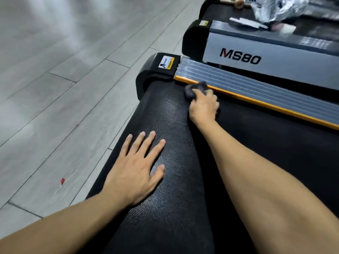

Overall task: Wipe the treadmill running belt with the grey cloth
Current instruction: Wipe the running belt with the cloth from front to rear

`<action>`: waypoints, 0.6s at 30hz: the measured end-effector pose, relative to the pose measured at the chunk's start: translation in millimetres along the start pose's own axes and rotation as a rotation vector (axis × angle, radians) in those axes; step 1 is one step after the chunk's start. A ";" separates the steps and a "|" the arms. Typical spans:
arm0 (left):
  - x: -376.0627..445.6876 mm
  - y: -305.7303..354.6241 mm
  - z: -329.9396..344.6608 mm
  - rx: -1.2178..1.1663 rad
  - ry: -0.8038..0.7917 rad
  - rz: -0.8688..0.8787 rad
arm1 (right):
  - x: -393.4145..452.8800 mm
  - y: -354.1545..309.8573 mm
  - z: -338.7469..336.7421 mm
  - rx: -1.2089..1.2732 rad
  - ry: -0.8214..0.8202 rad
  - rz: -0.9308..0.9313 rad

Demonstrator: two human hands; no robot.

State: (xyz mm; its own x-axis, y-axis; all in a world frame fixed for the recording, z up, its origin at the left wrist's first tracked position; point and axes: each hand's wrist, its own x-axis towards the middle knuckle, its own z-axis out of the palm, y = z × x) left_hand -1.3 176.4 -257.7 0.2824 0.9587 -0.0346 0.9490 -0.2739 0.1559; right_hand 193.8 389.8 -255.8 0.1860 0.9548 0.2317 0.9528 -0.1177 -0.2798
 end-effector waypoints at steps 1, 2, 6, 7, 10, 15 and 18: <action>-0.3 0.7 -0.6 0.007 0.002 0.002 | -0.6 -16.9 4.7 0.023 -0.017 -0.107; -0.9 1.0 -1.6 0.008 0.004 0.001 | 0.4 -35.9 10.6 0.042 -0.039 -0.210; -1.6 -2.7 -2.1 -0.011 -0.006 0.011 | 15.7 -95.1 22.2 0.054 -0.162 -0.457; -1.5 -5.1 -2.1 -0.018 -0.002 0.016 | 19.8 -95.6 22.8 0.043 -0.183 -0.490; -1.7 -8.1 -3.6 -0.024 -0.012 0.020 | 18.7 -58.9 17.1 0.075 -0.150 -0.469; -2.9 -3.1 -5.2 -0.051 0.002 0.014 | 0.7 38.9 -11.1 0.099 -0.022 -0.103; -2.7 0.3 -6.2 -0.042 0.001 0.004 | -8.7 49.5 -15.5 0.099 0.022 0.006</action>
State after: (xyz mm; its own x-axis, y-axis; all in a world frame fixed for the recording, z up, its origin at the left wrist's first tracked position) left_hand -2.7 174.2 -251.5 0.2860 0.9577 -0.0325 0.9412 -0.2744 0.1971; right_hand 243.1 371.4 -257.3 0.1983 0.9478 0.2498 0.9233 -0.0950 -0.3722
